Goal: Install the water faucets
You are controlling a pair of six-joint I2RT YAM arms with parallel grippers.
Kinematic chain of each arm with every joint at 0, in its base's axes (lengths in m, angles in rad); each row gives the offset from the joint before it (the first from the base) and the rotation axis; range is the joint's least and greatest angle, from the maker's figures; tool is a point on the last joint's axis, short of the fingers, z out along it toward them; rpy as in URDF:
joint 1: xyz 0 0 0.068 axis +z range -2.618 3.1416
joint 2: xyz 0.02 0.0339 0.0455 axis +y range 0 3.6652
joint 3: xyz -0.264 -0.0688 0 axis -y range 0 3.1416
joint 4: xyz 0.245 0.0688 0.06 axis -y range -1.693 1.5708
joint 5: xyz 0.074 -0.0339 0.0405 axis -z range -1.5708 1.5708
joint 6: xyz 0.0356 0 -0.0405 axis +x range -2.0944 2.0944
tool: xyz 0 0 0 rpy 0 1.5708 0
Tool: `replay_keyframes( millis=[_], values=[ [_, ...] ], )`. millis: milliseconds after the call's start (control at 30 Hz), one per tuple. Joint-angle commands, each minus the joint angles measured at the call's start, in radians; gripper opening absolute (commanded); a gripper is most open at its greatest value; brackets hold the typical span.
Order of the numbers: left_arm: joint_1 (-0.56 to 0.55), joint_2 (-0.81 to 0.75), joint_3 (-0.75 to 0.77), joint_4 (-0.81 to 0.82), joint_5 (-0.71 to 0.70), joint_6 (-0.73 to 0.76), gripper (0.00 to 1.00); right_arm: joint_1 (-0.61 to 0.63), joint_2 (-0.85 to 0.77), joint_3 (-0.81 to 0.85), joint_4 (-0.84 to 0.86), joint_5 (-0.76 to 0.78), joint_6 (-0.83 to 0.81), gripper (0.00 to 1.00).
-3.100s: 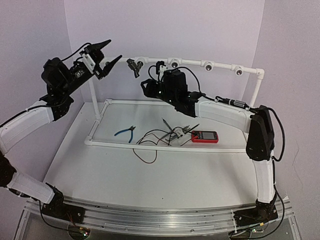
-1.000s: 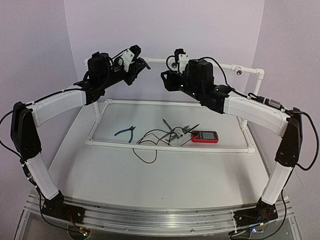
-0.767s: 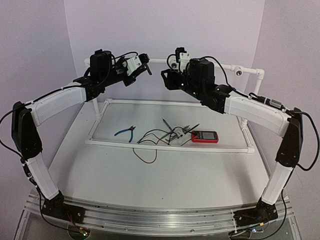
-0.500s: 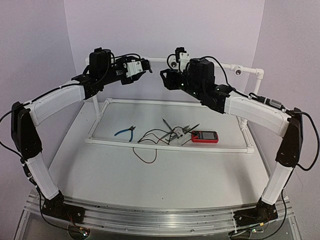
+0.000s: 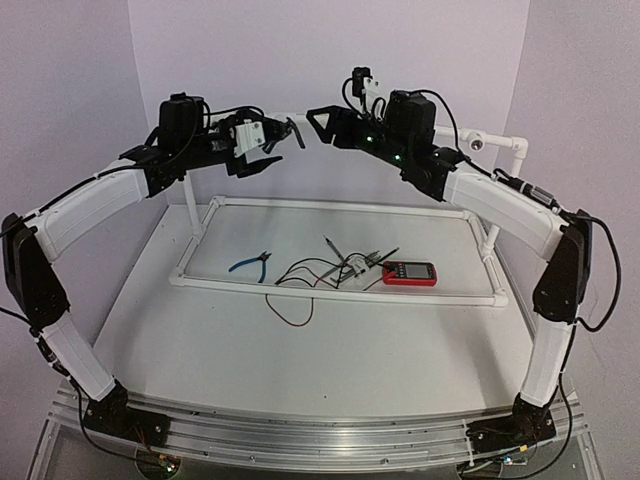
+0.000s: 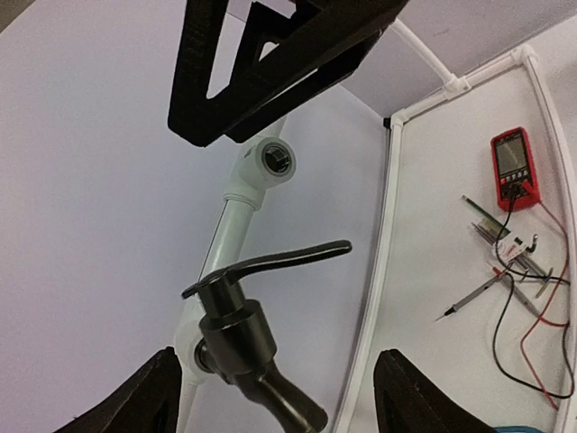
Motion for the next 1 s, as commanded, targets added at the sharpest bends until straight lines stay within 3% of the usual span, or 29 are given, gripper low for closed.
replay_keyframes(
  millis=[0, 133, 300, 633, 967],
  values=[
    [0.124, -0.089, 0.001, -0.052, 0.213, -0.403, 0.74, 0.007, 0.12, 0.162, 0.045, -0.077, 0.049, 0.68],
    [0.202, -0.107, -0.05, -0.034, 0.308, -0.605, 0.71, 0.006, 0.232, 0.298, 0.064, -0.073, 0.076, 0.67],
    [0.223, -0.088, -0.08, -0.014, 0.27, -0.718, 0.69, 0.007, 0.323, 0.394, 0.096, -0.083, 0.143, 0.6],
    [0.223, -0.072, -0.111, 0.014, 0.215, -0.731, 0.67, 0.005, 0.234, 0.139, 0.152, 0.151, 0.308, 0.25],
    [0.214, 0.005, -0.064, 0.0, 0.234, -0.693, 0.57, -0.006, 0.26, 0.044, 0.204, 0.156, 0.634, 0.25]
  ],
)
